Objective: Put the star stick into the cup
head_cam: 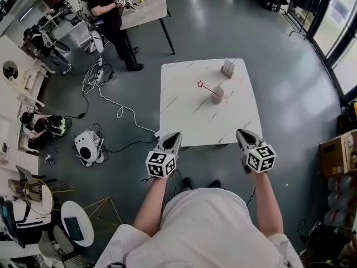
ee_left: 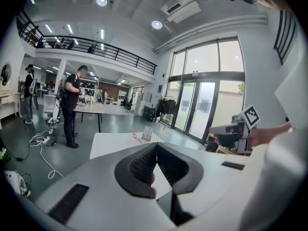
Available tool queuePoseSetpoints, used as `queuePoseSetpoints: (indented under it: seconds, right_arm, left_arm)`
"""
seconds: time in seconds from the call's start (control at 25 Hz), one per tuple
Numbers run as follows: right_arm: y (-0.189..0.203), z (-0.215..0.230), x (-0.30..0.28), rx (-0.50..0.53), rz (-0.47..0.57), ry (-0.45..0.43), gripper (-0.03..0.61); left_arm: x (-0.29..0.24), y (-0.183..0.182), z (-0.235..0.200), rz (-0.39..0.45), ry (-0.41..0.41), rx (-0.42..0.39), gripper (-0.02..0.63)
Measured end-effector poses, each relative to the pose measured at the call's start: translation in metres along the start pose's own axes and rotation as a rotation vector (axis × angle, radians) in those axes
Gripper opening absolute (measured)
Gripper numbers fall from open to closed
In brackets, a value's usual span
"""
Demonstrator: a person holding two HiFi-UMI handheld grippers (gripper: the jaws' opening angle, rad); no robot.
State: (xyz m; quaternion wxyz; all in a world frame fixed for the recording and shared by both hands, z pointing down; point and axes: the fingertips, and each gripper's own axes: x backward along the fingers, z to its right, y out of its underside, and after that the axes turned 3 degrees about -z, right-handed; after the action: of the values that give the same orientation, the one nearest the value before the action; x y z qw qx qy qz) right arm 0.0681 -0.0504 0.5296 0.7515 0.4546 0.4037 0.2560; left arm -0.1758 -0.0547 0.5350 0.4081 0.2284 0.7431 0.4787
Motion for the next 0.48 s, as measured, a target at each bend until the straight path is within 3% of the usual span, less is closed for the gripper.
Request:
queuePoseSetpoints:
  seconds: [0.48]
  right_arm:
    - [-0.004,-0.005,0.002,-0.002,0.014,0.047,0.028]
  left_arm:
    - [0.006,0.0,-0.017,-0.007,0.03,0.042,0.014]
